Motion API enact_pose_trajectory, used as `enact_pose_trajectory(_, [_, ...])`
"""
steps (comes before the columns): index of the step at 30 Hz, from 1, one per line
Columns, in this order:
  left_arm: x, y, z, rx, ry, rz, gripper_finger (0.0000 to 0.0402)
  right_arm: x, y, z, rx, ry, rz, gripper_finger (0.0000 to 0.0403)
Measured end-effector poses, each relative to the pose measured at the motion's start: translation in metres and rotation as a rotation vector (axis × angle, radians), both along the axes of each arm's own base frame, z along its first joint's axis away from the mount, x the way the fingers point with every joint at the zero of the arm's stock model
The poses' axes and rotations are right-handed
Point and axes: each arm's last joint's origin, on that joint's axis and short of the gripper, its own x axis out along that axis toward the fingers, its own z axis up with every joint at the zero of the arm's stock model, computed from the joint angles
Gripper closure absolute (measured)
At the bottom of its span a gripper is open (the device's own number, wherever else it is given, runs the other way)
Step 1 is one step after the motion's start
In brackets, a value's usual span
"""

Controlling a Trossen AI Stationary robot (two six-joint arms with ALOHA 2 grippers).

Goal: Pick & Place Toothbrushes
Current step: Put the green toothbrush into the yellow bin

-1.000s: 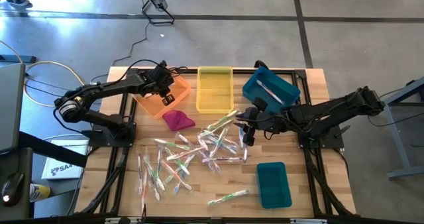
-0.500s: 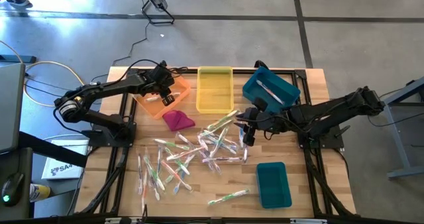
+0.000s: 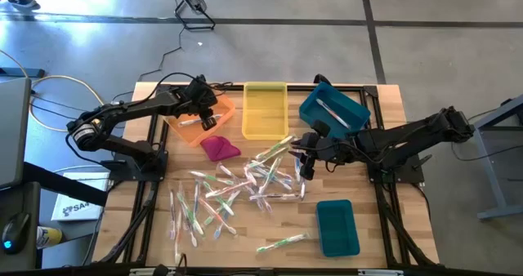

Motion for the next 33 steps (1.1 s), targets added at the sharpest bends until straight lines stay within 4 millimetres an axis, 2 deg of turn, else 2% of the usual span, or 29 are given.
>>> enact_pose_trajectory(3, [0.006,-0.005,0.004,0.034,-0.016,-0.050,0.0277,0.000,0.000,0.000,0.000,0.000,-0.001,0.0269])
enact_pose_trajectory(9, [0.018,-0.024,0.027,0.173,-0.120,-0.189,0.0278,0.000,0.000,0.000,0.002,-0.001,-0.002,0.0269])
enact_pose_trajectory(24, [0.016,-0.086,0.076,0.364,-0.300,-0.478,0.0278,0.000,0.000,0.000,0.002,-0.001,-0.002,0.0269])
enact_pose_trajectory(30, [0.015,-0.107,0.084,0.381,-0.347,-0.565,0.0278,0.000,0.000,0.000,0.002,-0.001,-0.002,0.0269])
enact_pose_trajectory(33, [0.016,-0.120,0.081,0.397,-0.404,-0.612,0.0278,0.000,0.000,0.000,0.002,-0.001,-0.002,0.0269])
